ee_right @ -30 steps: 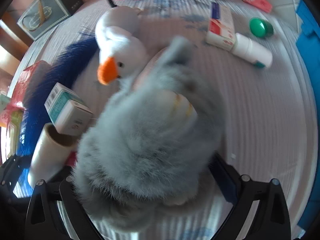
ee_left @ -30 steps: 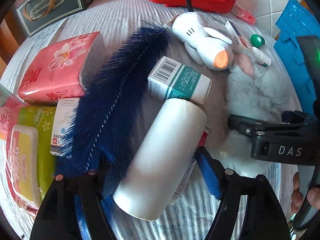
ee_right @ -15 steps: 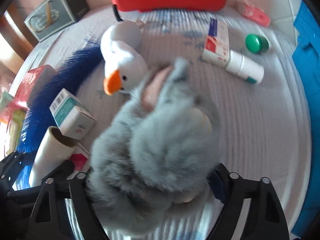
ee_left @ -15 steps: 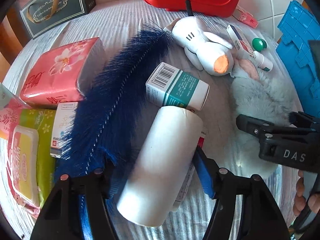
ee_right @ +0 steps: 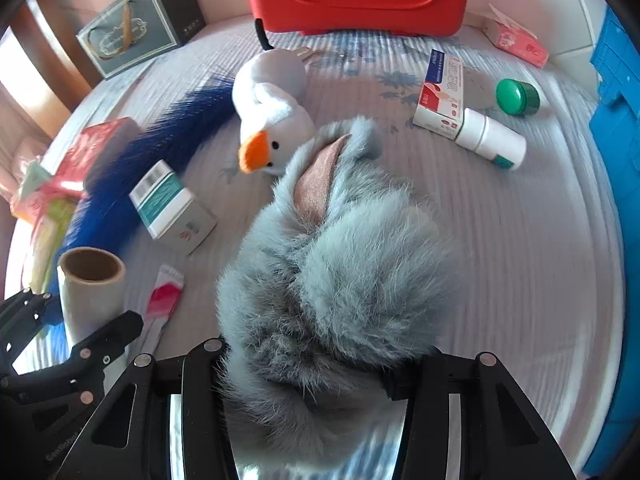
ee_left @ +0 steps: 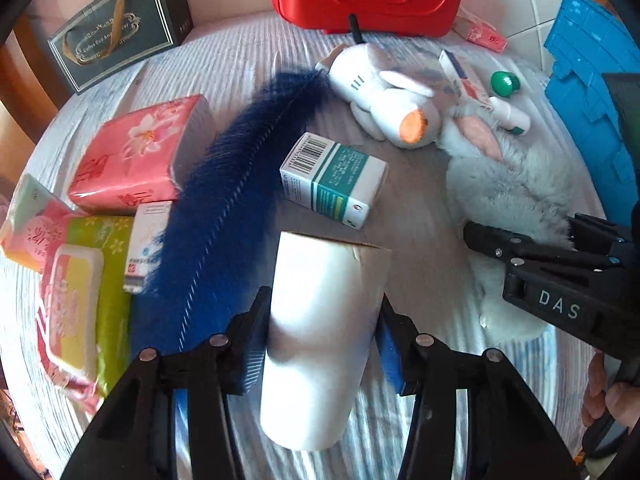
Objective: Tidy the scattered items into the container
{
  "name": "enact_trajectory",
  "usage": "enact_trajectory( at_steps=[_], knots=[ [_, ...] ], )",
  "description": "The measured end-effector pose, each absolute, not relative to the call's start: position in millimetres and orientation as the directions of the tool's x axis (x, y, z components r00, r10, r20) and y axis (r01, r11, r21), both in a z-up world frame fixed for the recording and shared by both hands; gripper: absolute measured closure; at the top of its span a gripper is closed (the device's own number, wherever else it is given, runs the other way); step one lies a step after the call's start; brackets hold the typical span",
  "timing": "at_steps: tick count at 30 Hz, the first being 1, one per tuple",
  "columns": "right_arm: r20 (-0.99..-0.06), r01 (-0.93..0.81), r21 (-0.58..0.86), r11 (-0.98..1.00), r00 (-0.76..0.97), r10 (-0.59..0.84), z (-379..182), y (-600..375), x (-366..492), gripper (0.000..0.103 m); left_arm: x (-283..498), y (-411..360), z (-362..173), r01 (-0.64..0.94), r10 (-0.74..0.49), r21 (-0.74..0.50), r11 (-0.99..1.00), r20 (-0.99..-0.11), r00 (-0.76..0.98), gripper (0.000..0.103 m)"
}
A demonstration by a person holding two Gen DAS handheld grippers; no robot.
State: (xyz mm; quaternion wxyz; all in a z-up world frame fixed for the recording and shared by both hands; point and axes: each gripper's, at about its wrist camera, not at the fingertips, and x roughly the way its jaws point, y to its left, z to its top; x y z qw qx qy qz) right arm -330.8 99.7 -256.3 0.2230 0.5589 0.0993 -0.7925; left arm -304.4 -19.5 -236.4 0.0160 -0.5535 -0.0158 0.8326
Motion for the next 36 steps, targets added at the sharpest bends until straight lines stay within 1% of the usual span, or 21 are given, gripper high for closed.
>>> enact_trajectory(
  at_steps=[6,11,15,17,19,22,24,25,27,28,29,31,36],
  knots=[
    [-0.929,0.487,0.121,-0.865,-0.253,-0.272,-248,109,-298,0.057,-271,-21,-219,0.023,0.027,-0.04,-0.999,-0.91,-0.414,0.057],
    [-0.947,0.517,0.095,-0.851,-0.216,-0.237,-260,113,-273,0.056,-249,-23,-220,0.056,0.01,-0.036,-0.998,-0.914,-0.405,0.058],
    [-0.957,0.523,0.079,-0.849,-0.199,-0.211,-267,118,-260,0.045,-235,-24,-226,0.076,0.004,-0.037,-0.996,-0.916,-0.4,0.058],
    [-0.958,0.533,0.07,-0.843,-0.201,-0.206,-265,116,-258,0.035,-230,-23,-227,0.082,-0.001,-0.036,-0.996,-0.911,-0.411,0.058],
    [-0.957,0.539,0.061,-0.84,-0.207,-0.202,-265,112,-258,0.028,-228,-24,-230,0.093,0.004,-0.045,-0.995,-0.914,-0.405,0.058],
    [-0.958,0.55,0.051,-0.833,-0.208,-0.197,-265,107,-257,0.023,-226,-30,-238,0.114,0.035,-0.082,-0.99,-0.929,-0.369,0.057],
    [-0.958,0.552,0.059,-0.832,-0.203,-0.202,-265,107,-256,0.02,-225,-34,-247,0.123,0.056,-0.102,-0.987,-0.942,-0.332,0.054],
    [-0.959,0.552,0.065,-0.832,-0.197,-0.206,-266,108,-255,0.016,-223,-35,-251,0.127,0.057,-0.102,-0.987,-0.946,-0.318,0.052],
    [-0.962,0.552,0.075,-0.83,-0.18,-0.206,-271,109,-254,0.007,-217,-36,-257,0.132,0.059,-0.103,-0.986,-0.952,-0.3,0.052],
    [-0.965,0.546,0.078,-0.834,-0.17,-0.201,-275,111,-254,0.0,-214,-37,-260,0.135,0.058,-0.102,-0.986,-0.954,-0.295,0.052],
    [-0.968,0.534,0.083,-0.841,-0.156,-0.195,-282,114,-254,0.0,-211,-38,-262,0.137,0.058,-0.101,-0.985,-0.956,-0.289,0.052],
    [-0.96,0.531,0.065,-0.845,-0.197,-0.198,-280,118,-251,0.0,-205,-41,-262,0.14,0.056,-0.102,-0.985,-0.953,-0.298,0.052],
    [-0.931,0.513,0.086,-0.854,-0.264,-0.253,-271,123,-245,0.0,-194,-50,-250,0.147,0.075,-0.132,-0.98,-0.936,-0.345,0.052]
  ],
)
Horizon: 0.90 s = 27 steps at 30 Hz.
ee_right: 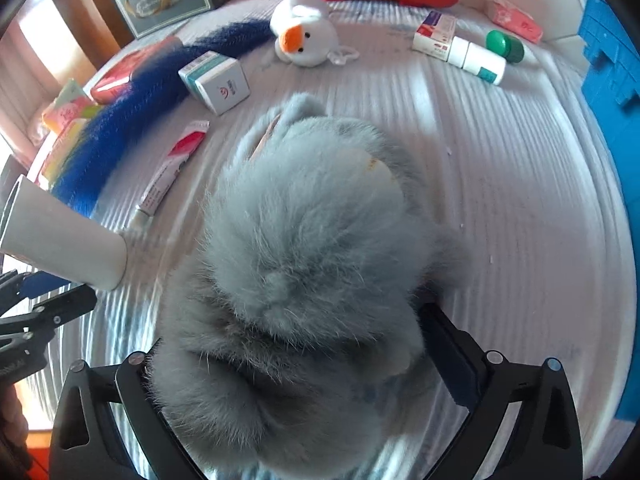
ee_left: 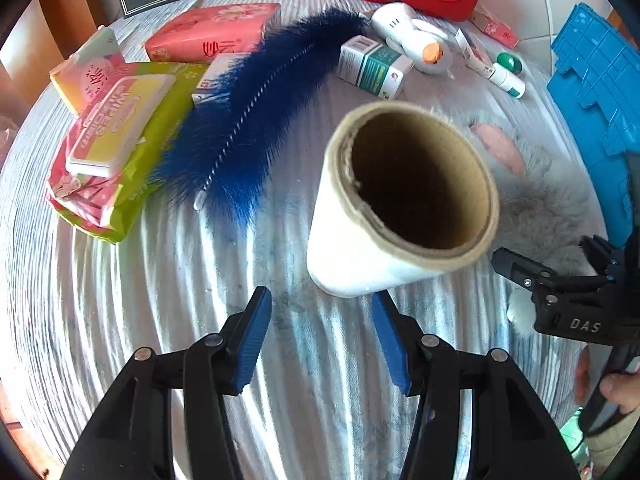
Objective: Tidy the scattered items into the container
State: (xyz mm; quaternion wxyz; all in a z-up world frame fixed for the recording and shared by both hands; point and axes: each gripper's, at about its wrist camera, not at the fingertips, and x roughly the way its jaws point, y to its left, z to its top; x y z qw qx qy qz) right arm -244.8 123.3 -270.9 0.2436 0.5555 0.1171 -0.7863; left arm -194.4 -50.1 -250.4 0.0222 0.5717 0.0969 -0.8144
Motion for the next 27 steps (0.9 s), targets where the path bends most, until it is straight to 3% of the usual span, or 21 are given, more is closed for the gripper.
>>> enact_trajectory(
  at_steps=[6,9,14,15,16,17,19,24,27],
  knots=[
    [-0.936,0.566,-0.011,-0.824,-0.295,-0.191,-267,108,-235,0.0,-194,-44,-235,0.139,0.063,-0.137,-0.981,-0.898,-0.435,0.052],
    [-0.944,0.522,0.073,-0.85,-0.238,-0.227,-253,112,-243,0.0,-204,-41,-235,0.148,0.052,-0.137,-0.979,-0.88,-0.472,0.052],
    [-0.892,0.518,0.098,-0.85,-0.333,-0.306,-221,110,-239,0.001,-217,-36,-241,0.169,0.021,-0.112,-0.979,-0.883,-0.468,0.052],
    [-0.899,0.519,0.085,-0.85,-0.328,-0.29,-225,112,-242,0.006,-218,-34,-243,0.171,0.011,-0.1,-0.98,-0.889,-0.459,0.052],
    [-0.91,0.516,0.071,-0.853,-0.316,-0.267,-237,125,-243,0.03,-218,-32,-244,0.173,-0.01,-0.078,-0.982,-0.89,-0.457,0.057],
    [-0.927,0.507,0.055,-0.86,-0.293,-0.232,-248,123,-246,0.041,-217,-31,-244,0.173,-0.025,-0.061,-0.983,-0.89,-0.456,0.058],
    [-0.92,0.516,0.045,-0.855,-0.312,-0.237,-242,118,-241,0.052,-215,-30,-240,0.171,-0.023,-0.061,-0.983,-0.893,-0.45,0.058],
    [-0.87,0.54,0.106,-0.835,-0.357,-0.341,-202,118,-238,0.059,-207,-24,-205,0.159,-0.047,-0.04,-0.986,-0.863,-0.504,0.058],
    [-0.839,0.557,0.128,-0.82,-0.381,-0.39,-182,120,-232,0.081,-204,-20,-176,0.156,-0.052,-0.041,-0.987,-0.835,-0.548,0.058]
  ],
)
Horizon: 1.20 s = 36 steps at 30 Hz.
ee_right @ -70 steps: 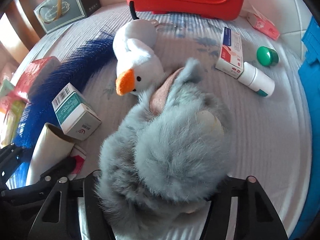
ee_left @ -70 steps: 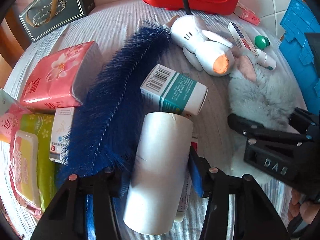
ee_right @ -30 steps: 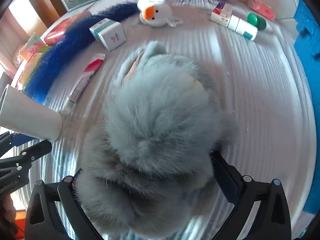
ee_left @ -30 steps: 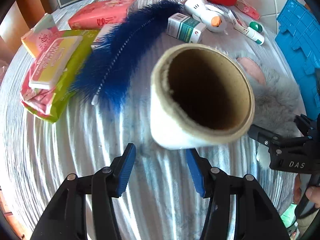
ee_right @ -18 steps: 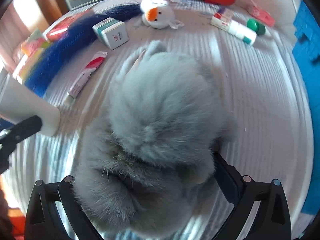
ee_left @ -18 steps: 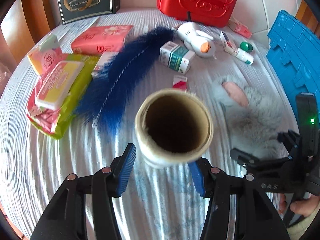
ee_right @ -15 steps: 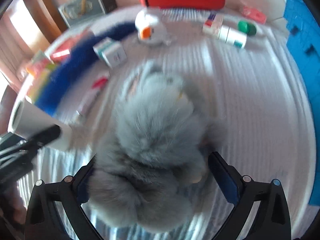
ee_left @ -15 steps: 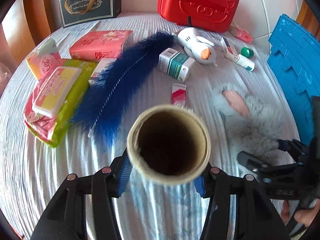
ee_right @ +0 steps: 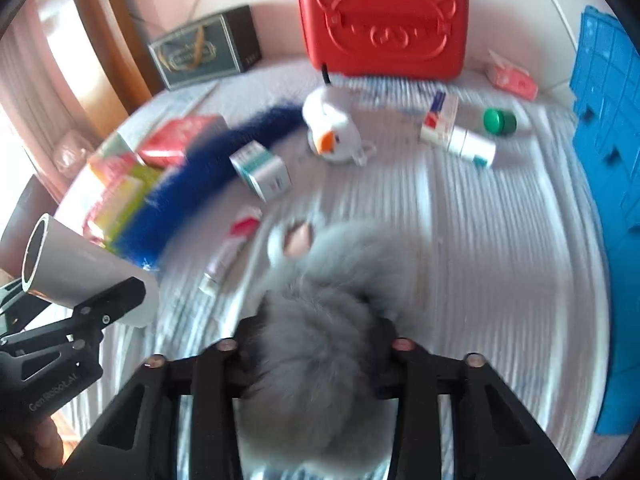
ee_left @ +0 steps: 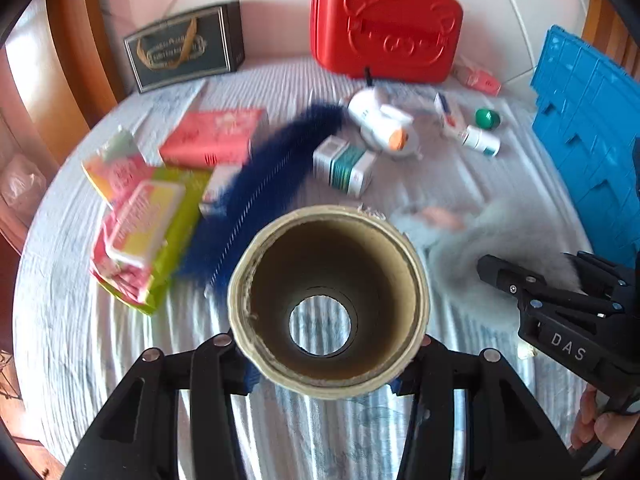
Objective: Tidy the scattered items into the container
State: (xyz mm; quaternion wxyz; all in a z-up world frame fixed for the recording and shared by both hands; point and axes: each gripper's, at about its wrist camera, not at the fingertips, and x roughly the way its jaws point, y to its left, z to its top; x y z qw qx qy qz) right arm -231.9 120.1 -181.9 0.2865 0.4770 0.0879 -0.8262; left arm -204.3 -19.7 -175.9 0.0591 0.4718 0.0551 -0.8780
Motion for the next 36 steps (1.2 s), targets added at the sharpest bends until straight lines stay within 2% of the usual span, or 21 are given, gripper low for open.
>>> enact_trajectory(
  at_steps=[1,4,5,6,8,10,13,19,23,24,25,26,28,34,36],
  knots=[
    [-0.83,0.563,0.134,-0.816,-0.386,-0.402,-176,119,-230,0.091,-202,-18,-167,0.154,-0.054,-0.041,-0.987,-0.824,-0.564,0.058],
    [-0.836,0.574,0.129,-0.809,-0.376,-0.4,-171,121,-232,0.092,-196,-10,-148,0.153,-0.066,-0.032,-0.988,-0.8,-0.596,0.058],
    [-0.845,0.564,0.125,-0.816,-0.37,-0.385,-172,124,-232,0.089,-194,-9,-146,0.157,-0.07,-0.031,-0.987,-0.798,-0.599,0.058],
    [-0.844,0.549,0.126,-0.826,-0.378,-0.38,-173,133,-235,0.085,-192,-8,-145,0.165,-0.076,-0.03,-0.986,-0.798,-0.598,0.058],
    [-0.841,0.545,0.139,-0.827,-0.377,-0.389,-171,144,-231,0.053,-186,-9,-149,0.179,-0.083,-0.029,-0.983,-0.805,-0.587,0.058],
    [-0.845,0.562,0.138,-0.816,-0.363,-0.393,-177,149,-226,0.042,-181,-13,-157,0.188,-0.074,-0.045,-0.981,-0.813,-0.578,0.058],
    [-0.858,0.579,0.146,-0.802,-0.329,-0.394,-189,152,-218,0.042,-171,-23,-181,0.205,-0.045,-0.089,-0.975,-0.82,-0.571,0.058],
    [-0.895,0.595,0.171,-0.785,-0.239,-0.376,-222,148,-203,0.042,-143,-40,-235,0.283,-0.092,-0.029,-0.959,-0.909,-0.406,0.057],
    [-0.894,0.636,0.174,-0.752,-0.218,-0.391,-225,136,-192,0.038,-118,-47,-244,0.317,-0.108,-0.021,-0.948,-0.917,-0.384,0.039],
    [-0.893,0.644,0.175,-0.745,-0.216,-0.396,-226,134,-190,0.038,-115,-49,-244,0.321,-0.105,-0.026,-0.947,-0.917,-0.386,0.038],
    [-0.891,0.652,0.175,-0.737,-0.213,-0.4,-226,131,-188,0.037,-114,-49,-243,0.317,-0.096,-0.037,-0.948,-0.914,-0.394,0.038],
    [-0.889,0.659,0.173,-0.732,-0.215,-0.403,-225,128,-187,0.037,-115,-47,-240,0.304,-0.087,-0.049,-0.951,-0.904,-0.418,0.043],
    [-0.886,0.661,0.169,-0.732,-0.223,-0.406,-223,126,-186,0.037,-126,-47,-232,0.283,-0.096,-0.042,-0.958,-0.885,-0.456,0.058],
    [-0.88,0.625,0.153,-0.765,-0.266,-0.393,-214,135,-190,0.037,-188,-34,-211,0.244,-0.071,-0.05,-0.968,-0.882,-0.466,0.058],
    [-0.88,0.612,0.151,-0.776,-0.274,-0.387,-212,141,-192,0.036,-192,-28,-197,0.233,-0.069,-0.051,-0.971,-0.876,-0.477,0.055]
  ],
)
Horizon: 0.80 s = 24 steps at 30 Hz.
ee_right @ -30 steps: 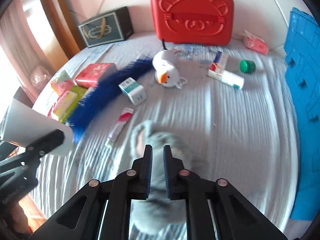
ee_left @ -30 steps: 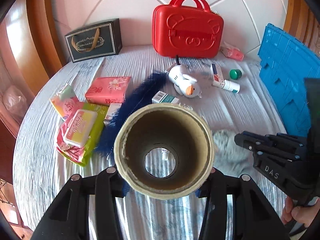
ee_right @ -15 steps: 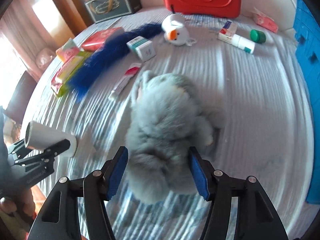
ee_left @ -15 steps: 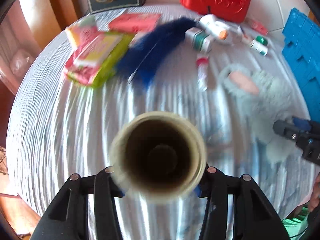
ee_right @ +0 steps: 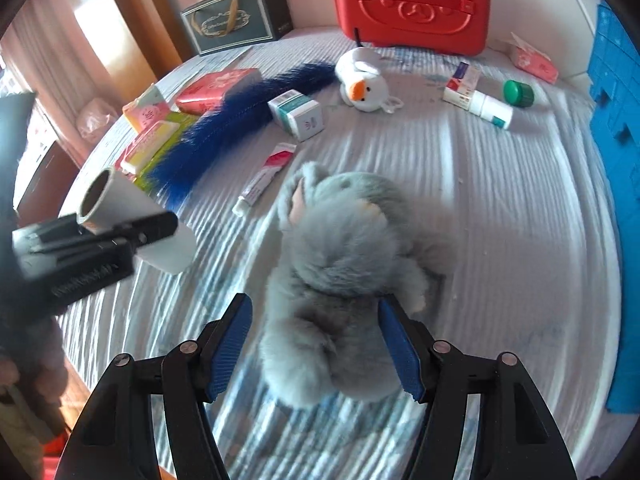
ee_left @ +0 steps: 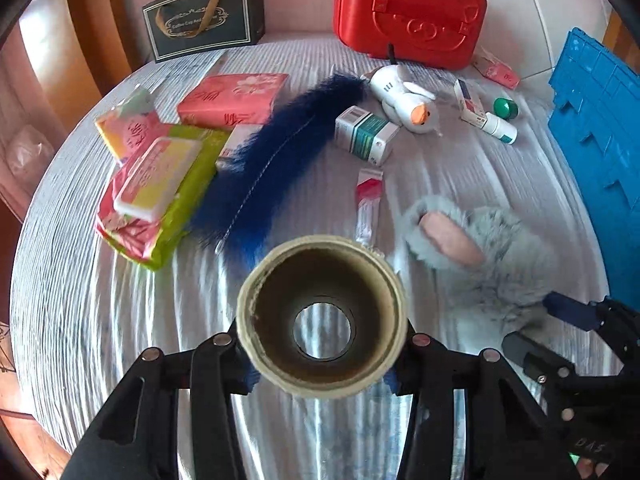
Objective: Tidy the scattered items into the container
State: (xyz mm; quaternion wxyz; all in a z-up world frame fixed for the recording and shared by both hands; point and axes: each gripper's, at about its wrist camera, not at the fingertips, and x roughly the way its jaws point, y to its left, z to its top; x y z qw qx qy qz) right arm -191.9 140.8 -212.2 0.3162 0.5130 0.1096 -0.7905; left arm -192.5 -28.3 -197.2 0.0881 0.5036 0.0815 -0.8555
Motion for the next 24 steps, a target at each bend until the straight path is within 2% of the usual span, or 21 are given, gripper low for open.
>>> enact_trajectory(
  at_steps=[2,6,9,15,24],
  knots=[
    [-0.88,0.598,0.151,-0.787,-0.282,-0.383,-211,146,-195,0.032,-189,-28,-183,0.23,-0.085,-0.039,-0.972,-0.859,-0.505,0.034],
    [-0.875,0.577,0.165,-0.8,-0.288,-0.389,-210,152,-202,0.031,-172,-44,-163,0.253,-0.089,-0.061,-0.965,-0.837,-0.54,0.034],
    [-0.875,0.567,0.161,-0.808,-0.297,-0.382,-210,152,-204,0.031,-166,-56,-171,0.277,-0.101,-0.052,-0.959,-0.853,-0.512,0.034],
    [-0.855,0.588,0.147,-0.795,-0.329,-0.401,-198,144,-205,0.036,-154,-64,-178,0.298,-0.058,-0.113,-0.948,-0.858,-0.51,0.035],
    [-0.897,0.565,0.126,-0.815,-0.285,-0.337,-216,139,-219,0.035,-160,-21,-186,0.15,0.012,-0.092,-0.984,-0.883,-0.47,0.035]
  ],
)
